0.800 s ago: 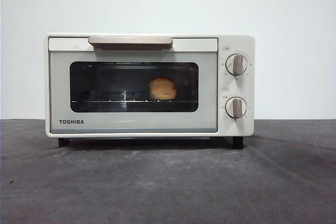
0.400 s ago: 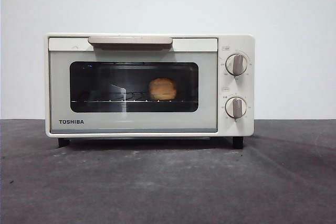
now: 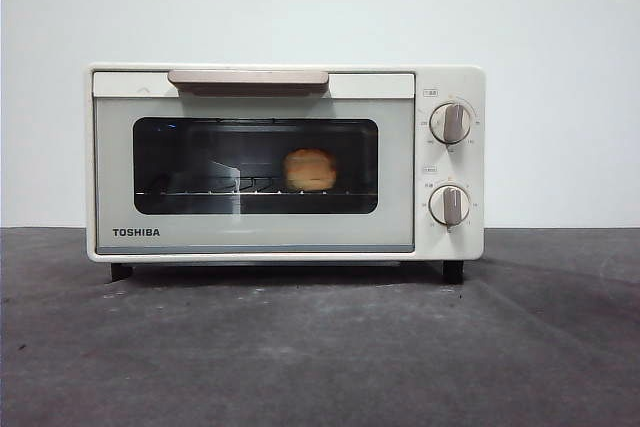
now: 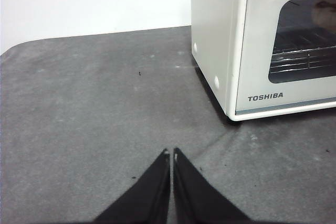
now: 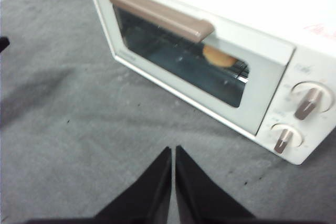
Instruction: The left arm flap open the oven, the right arm pick bread and place it into oven, the left arm flap close the oven
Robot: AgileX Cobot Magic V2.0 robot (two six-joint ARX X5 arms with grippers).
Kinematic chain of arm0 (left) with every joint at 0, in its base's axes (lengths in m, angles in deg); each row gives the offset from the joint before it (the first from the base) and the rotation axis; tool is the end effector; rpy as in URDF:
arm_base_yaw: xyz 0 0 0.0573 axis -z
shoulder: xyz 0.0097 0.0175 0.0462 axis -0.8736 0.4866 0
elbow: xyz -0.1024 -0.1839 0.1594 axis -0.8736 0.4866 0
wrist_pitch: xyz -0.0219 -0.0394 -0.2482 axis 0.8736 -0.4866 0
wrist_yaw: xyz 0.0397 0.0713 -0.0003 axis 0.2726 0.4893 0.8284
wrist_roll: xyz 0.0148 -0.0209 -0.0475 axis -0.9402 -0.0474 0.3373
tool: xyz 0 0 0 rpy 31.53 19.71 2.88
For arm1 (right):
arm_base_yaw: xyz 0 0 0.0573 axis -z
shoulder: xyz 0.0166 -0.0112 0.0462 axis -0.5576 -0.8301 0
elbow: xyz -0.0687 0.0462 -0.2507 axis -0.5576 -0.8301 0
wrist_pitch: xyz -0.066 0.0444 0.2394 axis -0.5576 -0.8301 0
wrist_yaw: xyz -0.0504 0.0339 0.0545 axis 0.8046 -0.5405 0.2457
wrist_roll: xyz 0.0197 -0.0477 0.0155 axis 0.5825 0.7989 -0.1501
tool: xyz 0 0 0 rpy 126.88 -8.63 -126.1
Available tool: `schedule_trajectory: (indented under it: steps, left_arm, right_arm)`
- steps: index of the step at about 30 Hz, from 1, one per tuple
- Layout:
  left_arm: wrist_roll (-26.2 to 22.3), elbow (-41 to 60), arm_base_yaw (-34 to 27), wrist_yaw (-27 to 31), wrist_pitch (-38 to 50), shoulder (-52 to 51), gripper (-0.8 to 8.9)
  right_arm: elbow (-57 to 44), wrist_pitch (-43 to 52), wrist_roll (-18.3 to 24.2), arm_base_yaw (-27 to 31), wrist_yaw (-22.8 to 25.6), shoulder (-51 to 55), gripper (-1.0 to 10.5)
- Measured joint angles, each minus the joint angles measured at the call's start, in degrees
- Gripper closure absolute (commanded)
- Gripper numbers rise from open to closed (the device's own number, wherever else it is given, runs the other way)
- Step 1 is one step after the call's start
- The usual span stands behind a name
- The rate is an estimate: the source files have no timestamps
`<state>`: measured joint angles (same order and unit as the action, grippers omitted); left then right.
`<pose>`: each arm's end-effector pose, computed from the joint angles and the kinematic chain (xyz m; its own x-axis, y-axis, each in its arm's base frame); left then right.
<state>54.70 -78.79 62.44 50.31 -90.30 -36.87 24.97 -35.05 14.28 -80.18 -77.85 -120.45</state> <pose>0.0947 -0.0039 0.1569 0.9858 -0.0733 -0.1510 0.0865 0.9928 0.0824 0.1244 0.1279 0.3154 0.6594 0.6079 -0.4424 -0.6359 0.7648 0.1032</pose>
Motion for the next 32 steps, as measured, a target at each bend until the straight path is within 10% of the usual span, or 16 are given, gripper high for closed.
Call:
schedule_trajectory:
  steps: [20, 32]
  left_arm:
    - [0.0, 0.0, 0.0, 0.0, 0.0, 0.0, 7.97]
    - [0.0, 0.0, 0.0, 0.0, 0.0, 0.0, 7.97]
  right_arm:
    - [-23.5, 20.9, 4.0, 35.7, 1.0, 26.5, 9.4]
    - [-40.3, 26.0, 4.3, 42.6, 1.3, 44.5, 9.4]
